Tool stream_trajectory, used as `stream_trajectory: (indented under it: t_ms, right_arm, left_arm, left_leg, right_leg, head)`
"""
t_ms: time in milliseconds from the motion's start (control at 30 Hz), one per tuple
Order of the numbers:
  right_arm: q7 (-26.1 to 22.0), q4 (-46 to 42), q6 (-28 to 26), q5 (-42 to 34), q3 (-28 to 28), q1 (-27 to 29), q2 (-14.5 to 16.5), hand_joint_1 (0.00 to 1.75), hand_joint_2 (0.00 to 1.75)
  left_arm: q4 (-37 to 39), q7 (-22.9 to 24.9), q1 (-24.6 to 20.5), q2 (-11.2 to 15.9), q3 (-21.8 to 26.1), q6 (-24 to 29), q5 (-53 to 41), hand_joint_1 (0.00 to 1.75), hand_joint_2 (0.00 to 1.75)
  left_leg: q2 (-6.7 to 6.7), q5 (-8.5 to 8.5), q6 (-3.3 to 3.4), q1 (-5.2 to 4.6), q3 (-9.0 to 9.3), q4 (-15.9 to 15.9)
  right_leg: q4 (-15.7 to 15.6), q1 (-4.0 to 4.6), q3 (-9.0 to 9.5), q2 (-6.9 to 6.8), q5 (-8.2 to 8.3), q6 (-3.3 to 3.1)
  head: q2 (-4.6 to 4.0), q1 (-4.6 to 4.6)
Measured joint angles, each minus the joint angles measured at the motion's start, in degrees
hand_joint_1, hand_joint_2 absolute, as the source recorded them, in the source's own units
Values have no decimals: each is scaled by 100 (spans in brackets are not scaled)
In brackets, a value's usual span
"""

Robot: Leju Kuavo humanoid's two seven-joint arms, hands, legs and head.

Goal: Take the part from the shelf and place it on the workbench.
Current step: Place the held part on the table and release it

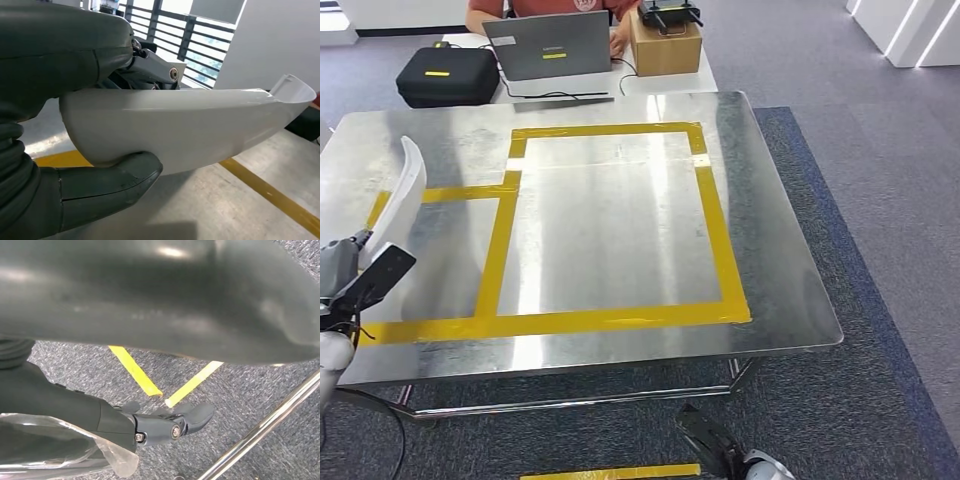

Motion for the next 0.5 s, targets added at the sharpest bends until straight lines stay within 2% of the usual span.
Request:
stream_trajectory:
  t_ms: [400,500]
  right_arm:
    - [-93,1,66,38,-3,-1,2,0,0]
    - [-231,4,74,45,-3,10,2,0,0]
  left_arm:
    - [113,-50,-26,-34,-150,92,-320,175,175]
    - [116,-60,-30,-41,-175,125,-342,44,175]
  left_leg:
    - [0,0,0,0,0,1]
    - [0,0,0,0,0,1]
  right_leg:
    - [0,0,0,0,0,0]
    - [0,0,0,0,0,0]
  head:
    - [0,0]
    - [0,0]
